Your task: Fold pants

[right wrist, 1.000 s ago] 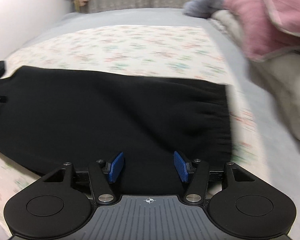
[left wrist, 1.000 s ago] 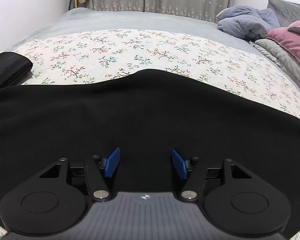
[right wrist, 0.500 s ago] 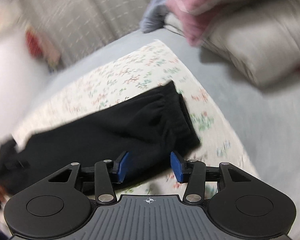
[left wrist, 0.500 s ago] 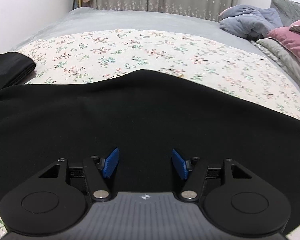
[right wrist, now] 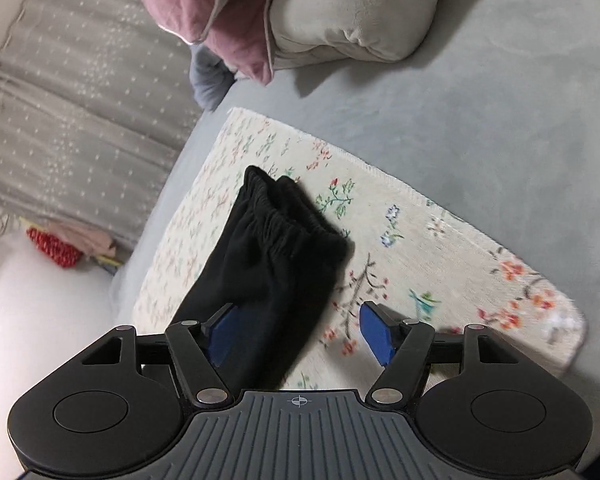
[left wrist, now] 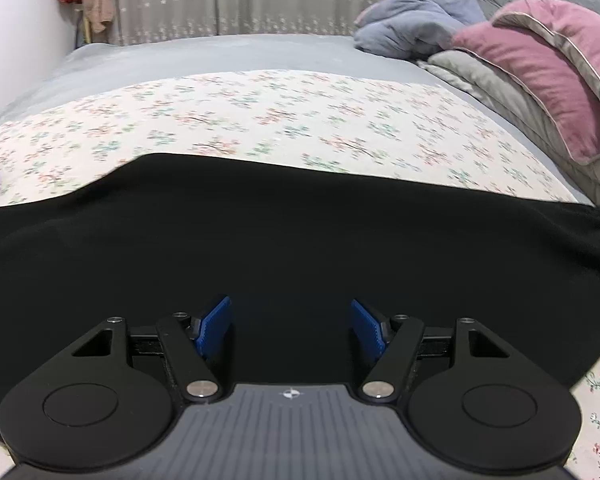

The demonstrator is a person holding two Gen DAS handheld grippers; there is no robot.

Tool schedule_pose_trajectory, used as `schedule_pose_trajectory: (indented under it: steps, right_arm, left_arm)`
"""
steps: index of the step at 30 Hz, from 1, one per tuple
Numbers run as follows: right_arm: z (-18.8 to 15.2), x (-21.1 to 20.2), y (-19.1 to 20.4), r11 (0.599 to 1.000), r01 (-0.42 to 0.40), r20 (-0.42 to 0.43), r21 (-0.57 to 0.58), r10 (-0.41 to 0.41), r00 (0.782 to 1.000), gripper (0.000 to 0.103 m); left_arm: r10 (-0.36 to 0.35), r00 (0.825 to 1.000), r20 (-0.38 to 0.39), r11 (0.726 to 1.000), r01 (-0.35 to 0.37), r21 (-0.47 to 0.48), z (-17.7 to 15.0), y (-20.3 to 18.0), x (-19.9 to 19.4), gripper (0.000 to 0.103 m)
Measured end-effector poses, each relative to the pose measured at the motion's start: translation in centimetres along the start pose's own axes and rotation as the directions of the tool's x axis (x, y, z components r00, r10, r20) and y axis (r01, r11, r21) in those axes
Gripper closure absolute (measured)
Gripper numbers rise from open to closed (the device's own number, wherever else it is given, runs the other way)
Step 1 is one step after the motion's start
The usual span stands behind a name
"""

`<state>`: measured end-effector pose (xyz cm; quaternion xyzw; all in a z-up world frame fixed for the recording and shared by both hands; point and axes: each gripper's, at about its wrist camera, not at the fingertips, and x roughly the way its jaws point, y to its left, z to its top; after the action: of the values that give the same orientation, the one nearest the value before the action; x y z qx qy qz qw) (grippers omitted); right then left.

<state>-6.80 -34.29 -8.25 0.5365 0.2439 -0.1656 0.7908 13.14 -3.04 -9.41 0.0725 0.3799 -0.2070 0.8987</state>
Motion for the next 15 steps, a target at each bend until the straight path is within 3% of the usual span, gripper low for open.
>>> schedule_pose_trajectory:
  steps: [5, 10, 12, 15]
  right_arm:
    - [0.3, 2.3, 0.5, 0.999, -0.008, 0.057, 0.043, 0.006, 0.998, 0.038]
    - [-0.3, 3.3, 1.3, 0.991, 0.087, 0.146, 0.101, -0.101, 0.984, 0.057]
    - [-0.5, 3.4, 1.3, 0.984, 0.110, 0.171, 0.142, -0.134, 0.976, 0.071]
    - [-1.0, 3.6, 1.7, 0.980, 0.137, 0.203, 0.145, -0.165, 0.965, 0.077]
  left_arm:
    - [0.000, 1.000, -0.015, 1.000, 0.000, 0.016, 0.0, -0.5, 0.8, 0.031]
    - [-0.003, 1.000, -0.022, 1.000, 0.002, -0.011, -0.2, -0.2, 0.8, 0.030]
    - [-0.012, 1.000, -0.026, 1.000, 0.012, -0.023, -0.1, 0.0, 0.8, 0.028]
    - [-0.040, 0.999, -0.033, 0.996, 0.038, -0.079, 0.4, 0.8, 0.8, 0.028]
